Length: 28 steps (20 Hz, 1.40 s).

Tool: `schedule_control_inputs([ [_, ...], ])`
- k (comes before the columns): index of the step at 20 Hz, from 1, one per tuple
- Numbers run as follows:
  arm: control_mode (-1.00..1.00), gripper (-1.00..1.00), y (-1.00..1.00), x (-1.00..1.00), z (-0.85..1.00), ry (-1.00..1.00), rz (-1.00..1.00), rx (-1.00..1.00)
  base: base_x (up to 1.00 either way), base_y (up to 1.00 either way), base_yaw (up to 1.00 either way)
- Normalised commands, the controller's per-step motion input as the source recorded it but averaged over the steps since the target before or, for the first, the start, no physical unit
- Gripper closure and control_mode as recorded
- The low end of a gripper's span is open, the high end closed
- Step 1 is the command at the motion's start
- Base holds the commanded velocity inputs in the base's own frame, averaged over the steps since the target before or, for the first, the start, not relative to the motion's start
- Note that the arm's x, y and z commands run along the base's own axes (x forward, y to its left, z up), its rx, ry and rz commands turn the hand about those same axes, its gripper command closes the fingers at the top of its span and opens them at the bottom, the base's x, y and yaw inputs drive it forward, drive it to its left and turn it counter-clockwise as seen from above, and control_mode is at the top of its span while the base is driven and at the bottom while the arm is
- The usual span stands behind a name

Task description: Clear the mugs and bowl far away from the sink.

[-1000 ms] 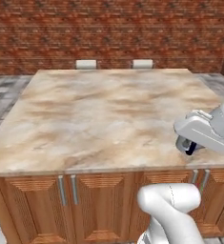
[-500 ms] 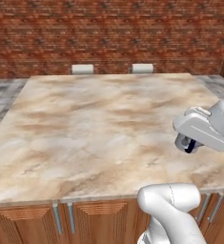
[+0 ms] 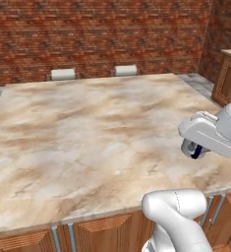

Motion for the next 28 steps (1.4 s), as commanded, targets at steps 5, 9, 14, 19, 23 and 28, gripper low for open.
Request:
schedule_control_inputs([
  [5,-1.00,1.00,0.00,0.44,0.00,0.00,-0.05,0.00,0.12,0.00,-0.03],
  [9,-1.00,1.00,0.00,0.57,-0.11,0.00,0.00,0.00,0.00,0.00,0.00],
  [14,-1.00,1.00,0.00,0.45,-0.19,0.04,0.00,0.00,0.00,0.00,0.00],
  [19,-1.00,1.00,0.00,0.41,-0.25,0.07,0.03,0.00,0.00,0.00,0.00],
  [23,-1.00,1.00,0.00,0.30,-0.39,0.00,0.07,-0.01,0.00,0.00,0.00],
  [28,-1.00,1.00,0.00,0.26,-0.46,0.00,0.09,-0.05,0.00,0.00,0.00],
])
